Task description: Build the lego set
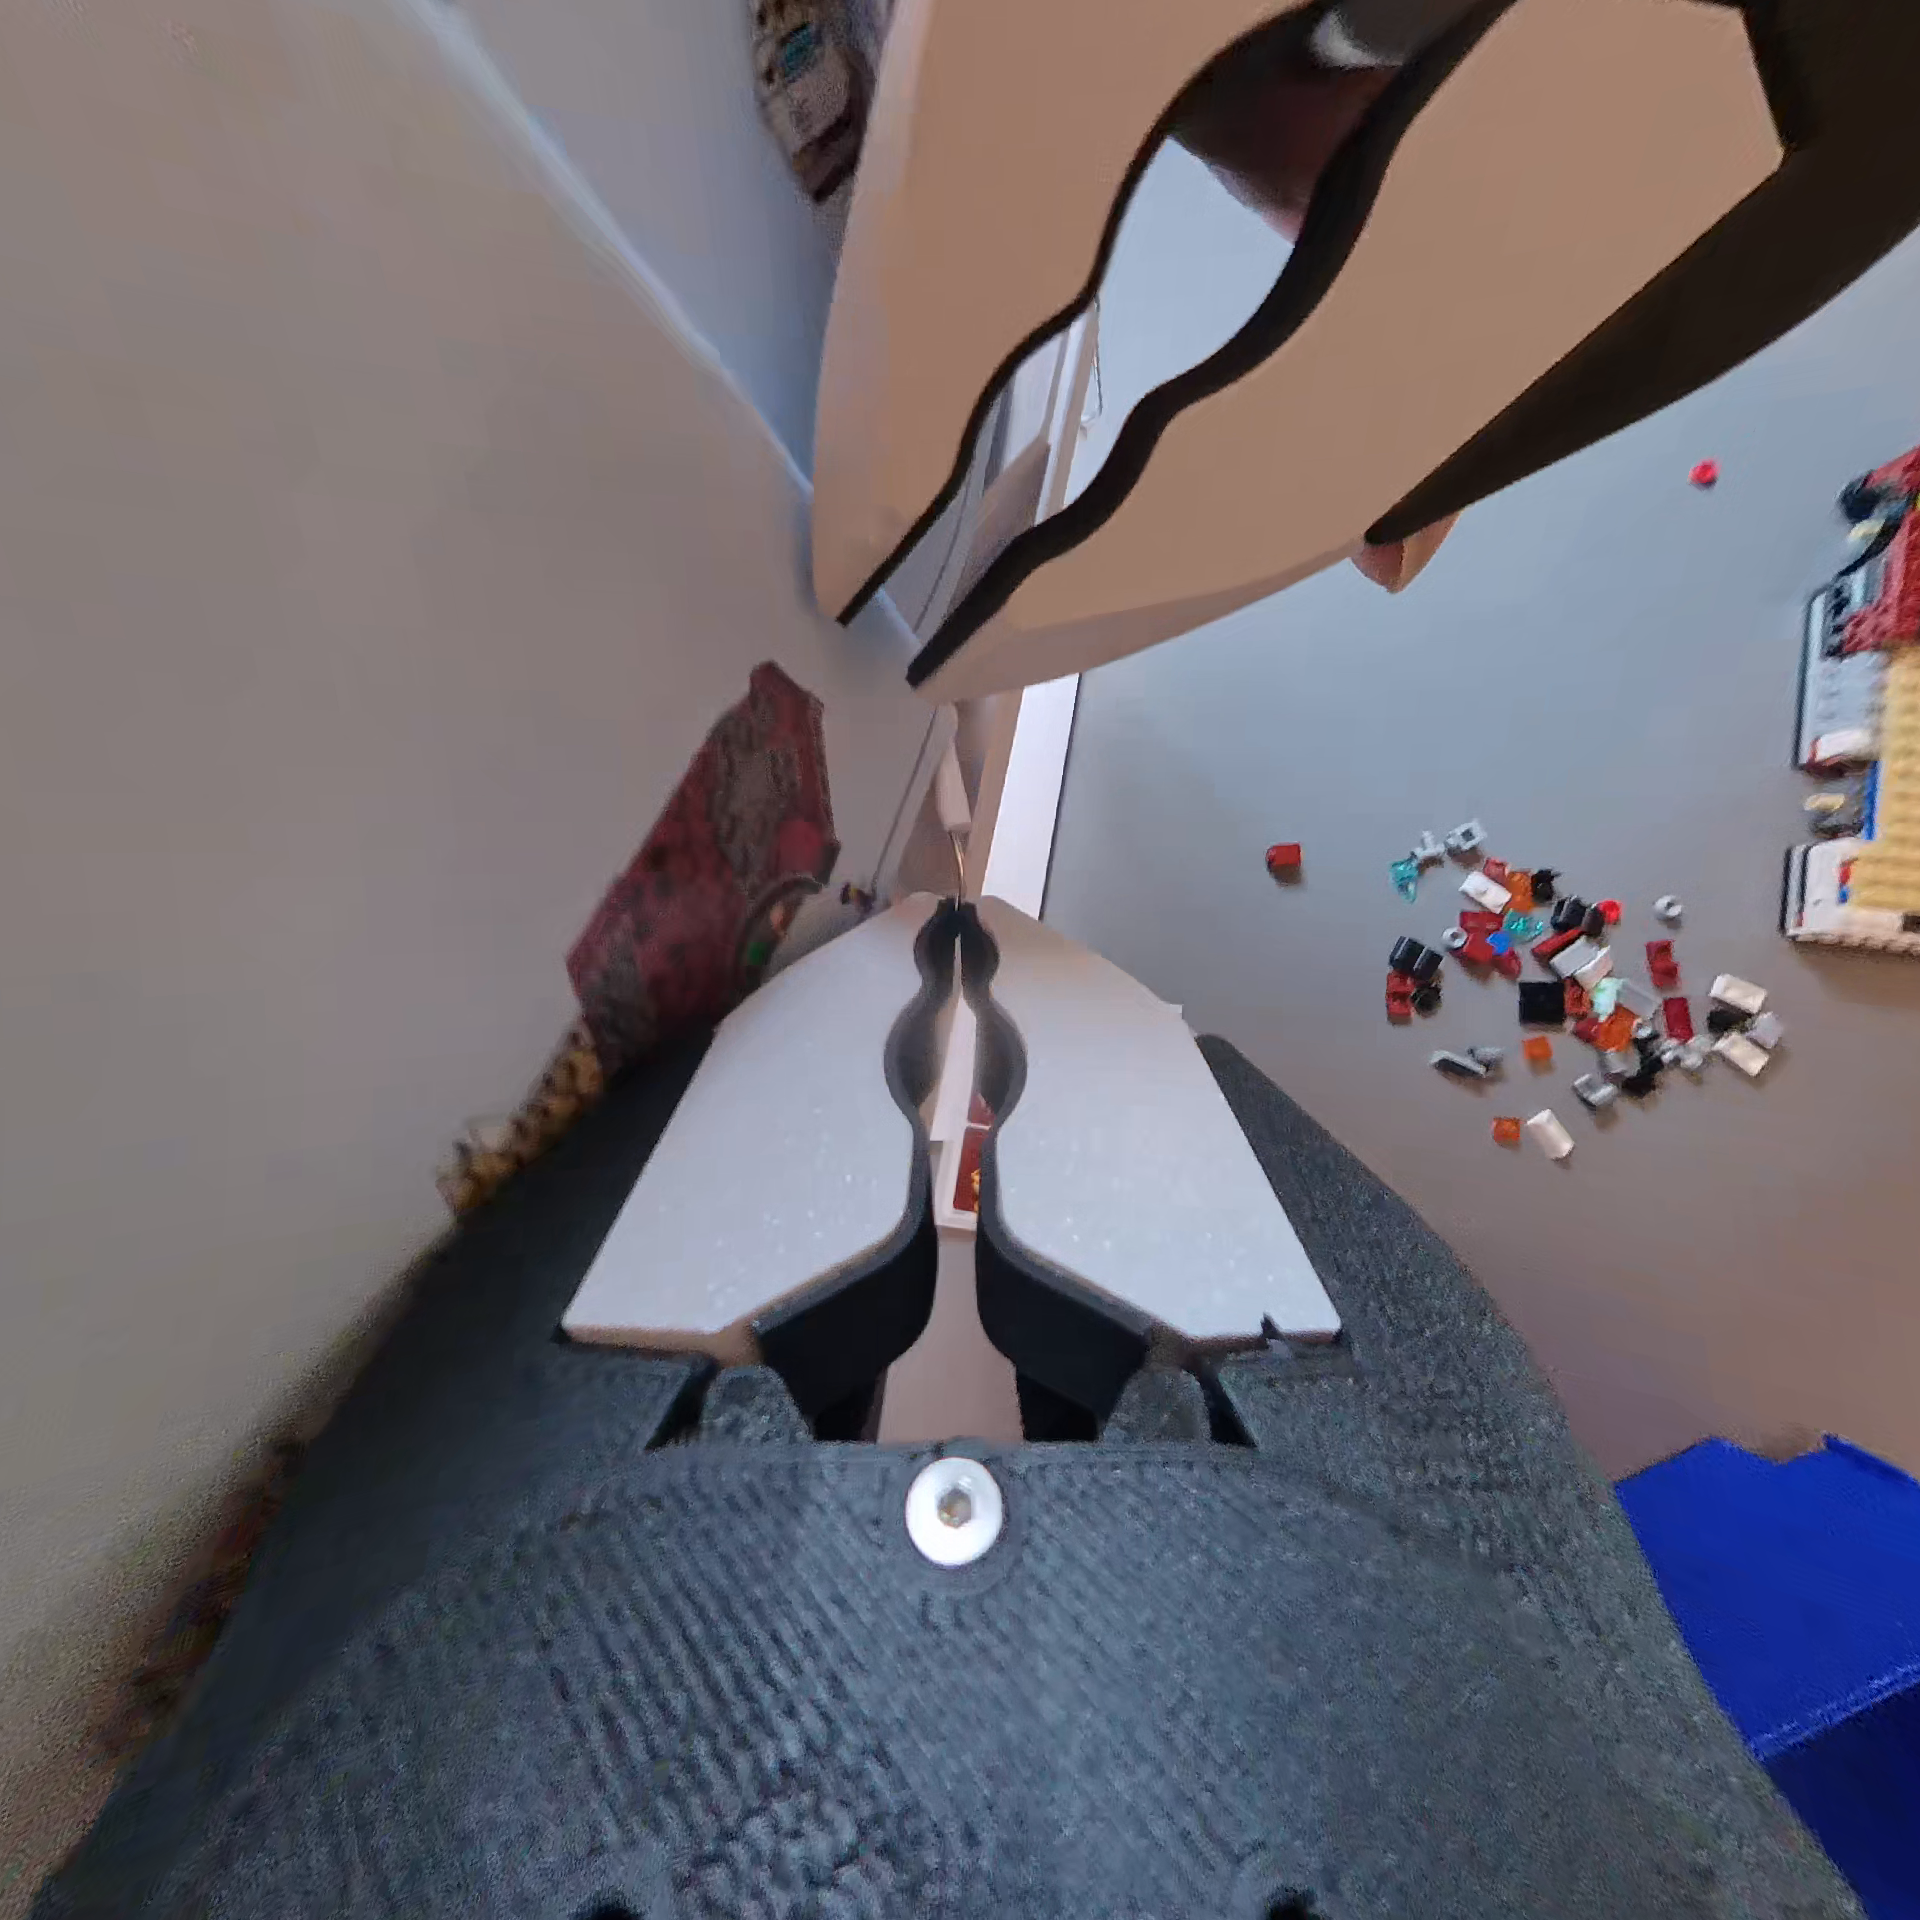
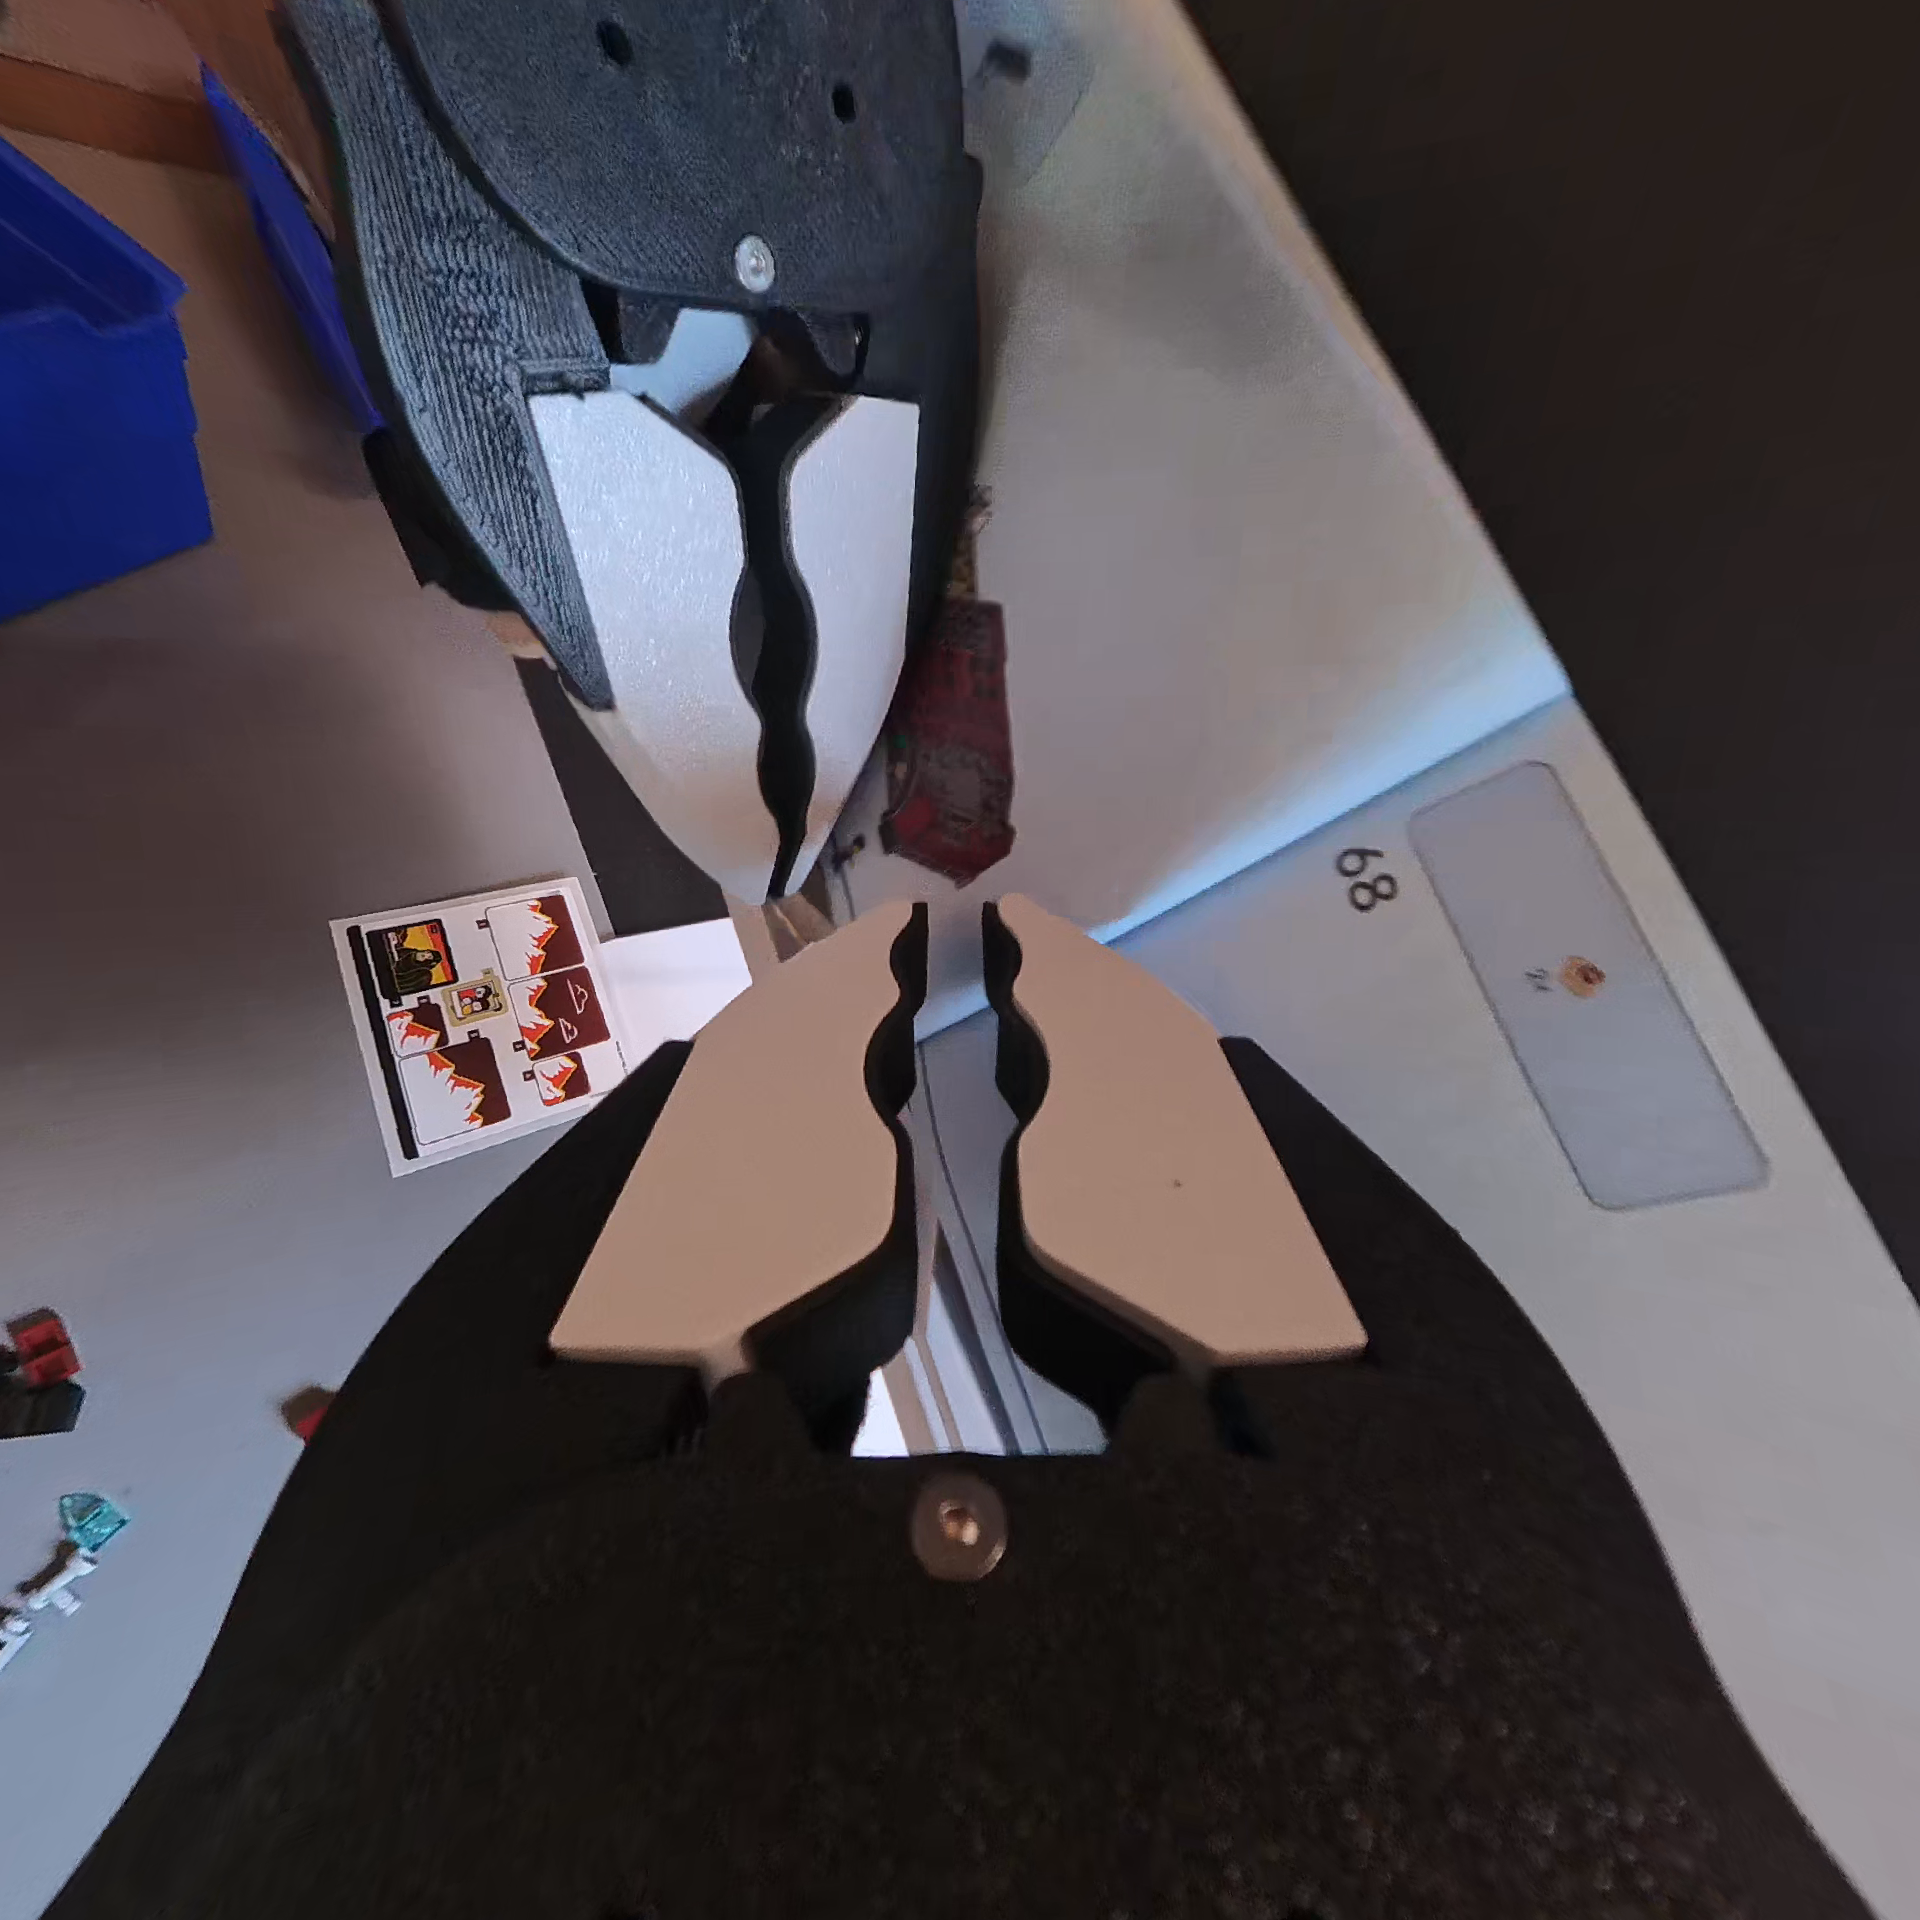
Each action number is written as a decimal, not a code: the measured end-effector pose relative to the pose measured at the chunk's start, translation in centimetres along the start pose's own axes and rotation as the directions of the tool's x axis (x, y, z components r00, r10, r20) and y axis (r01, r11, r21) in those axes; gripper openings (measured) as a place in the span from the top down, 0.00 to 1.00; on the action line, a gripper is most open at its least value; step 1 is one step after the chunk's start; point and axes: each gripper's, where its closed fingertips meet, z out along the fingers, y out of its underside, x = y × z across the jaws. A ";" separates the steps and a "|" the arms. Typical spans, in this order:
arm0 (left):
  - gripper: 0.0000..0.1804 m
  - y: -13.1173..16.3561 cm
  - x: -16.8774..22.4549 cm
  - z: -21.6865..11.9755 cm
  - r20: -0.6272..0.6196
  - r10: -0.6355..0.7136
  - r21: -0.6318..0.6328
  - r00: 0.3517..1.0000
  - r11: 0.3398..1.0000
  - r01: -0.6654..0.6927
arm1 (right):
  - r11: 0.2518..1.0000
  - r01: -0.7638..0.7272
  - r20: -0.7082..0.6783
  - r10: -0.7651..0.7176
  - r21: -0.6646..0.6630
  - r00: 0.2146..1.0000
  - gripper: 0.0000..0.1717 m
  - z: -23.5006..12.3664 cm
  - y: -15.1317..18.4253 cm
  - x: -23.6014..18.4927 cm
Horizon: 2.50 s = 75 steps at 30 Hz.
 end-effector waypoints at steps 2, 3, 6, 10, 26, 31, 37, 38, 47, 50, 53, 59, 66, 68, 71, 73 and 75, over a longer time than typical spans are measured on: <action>0.99 0.2 0.1 0.3 0.031 0.030 -0.020 0.999 0.999 -0.029 | 1.000 -0.011 0.009 0.011 -0.012 1.000 0.95 0.0 0.1 -0.1; 0.99 0.0 0.0 0.1 0.066 0.070 -0.019 0.995 0.997 -0.069 | 1.000 -0.012 0.002 0.012 -0.013 1.000 0.95 0.0 0.1 0.0; 0.99 0.1 0.3 -0.2 0.066 0.019 0.030 0.998 0.999 -0.021 | 1.000 -0.012 -0.019 0.012 -0.005 1.000 0.98 -0.2 -0.2 0.4; 0.99 0.2 0.9 -0.4 0.100 0.039 0.104 0.994 0.993 -0.049 | 0.999 0.015 -0.027 -0.016 -0.047 0.999 1.00 0.2 0.0 0.6; 0.99 -0.4 0.4 -1.3 0.193 -0.110 0.527 0.975 0.850 -0.009 | 0.995 0.075 -0.204 -0.059 0.071 0.977 0.85 -4.2 -4.2 3.7; 0.99 -0.5 0.2 -1.8 0.214 -0.136 0.541 0.967 0.841 -0.001 | 0.977 0.178 -0.231 -0.201 -0.117 0.952 0.71 -2.7 -2.3 5.0; 0.99 -0.5 -0.2 -2.8 0.205 -0.190 0.615 0.960 0.788 0.025 | 0.983 0.156 -0.239 -0.176 -0.100 0.955 0.73 -2.8 -2.5 5.0; 0.99 -0.6 0.0 -2.5 0.220 -0.173 0.591 0.960 0.807 0.009 | 0.982 0.160 -0.242 -0.180 -0.101 0.953 0.73 -2.8 -2.5 5.1; 0.99 -0.6 0.3 -1.3 0.312 -0.092 0.471 0.946 0.879 -0.069 | 0.976 0.192 -0.237 -0.212 -0.105 0.948 0.75 -1.9 -3.0 4.8; 0.99 -0.7 0.1 -1.1 0.367 -0.087 0.438 0.926 0.894 -0.089 | 0.970 0.201 -0.270 -0.231 -0.136 0.935 0.76 -1.7 -3.0 5.1; 0.97 -0.6 0.1 -1.2 0.404 -0.088 0.408 0.910 0.908 -0.094 | 0.977 0.182 -0.257 -0.204 -0.108 0.944 0.75 -1.8 -3.1 5.0; 0.81 -0.8 0.8 -6.1 0.473 -0.172 0.508 0.864 0.854 -0.108 | 0.984 0.034 -0.297 0.019 0.172 0.955 0.71 -9.4 -4.6 4.7; 0.76 7.0 -3.8 -11.3 0.553 -0.473 0.624 0.686 0.781 0.035 | 0.921 -0.342 -0.361 0.387 0.185 0.849 0.53 -12.4 9.0 6.5; 0.70 8.4 -5.1 -11.2 0.544 -0.529 0.644 0.651 0.761 0.080 | 0.860 -0.476 -0.291 0.510 0.183 0.809 0.50 -10.4 11.5 6.1; 0.58 8.8 -6.4 -9.5 0.455 -0.583 0.672 0.673 0.720 0.170 | 0.831 -0.504 -0.256 0.553 0.235 0.793 0.55 -8.5 12.2 6.6; 0.54 8.3 -6.9 -8.5 0.360 -0.603 0.697 0.712 0.682 0.225 | 0.838 -0.487 -0.236 0.539 0.246 0.809 0.59 -8.0 12.2 7.0; 0.56 7.7 -7.1 -7.8 0.302 -0.578 0.705 0.758 0.671 0.231 | 0.835 -0.491 -0.201 0.540 0.248 0.817 0.58 -7.8 12.3 7.5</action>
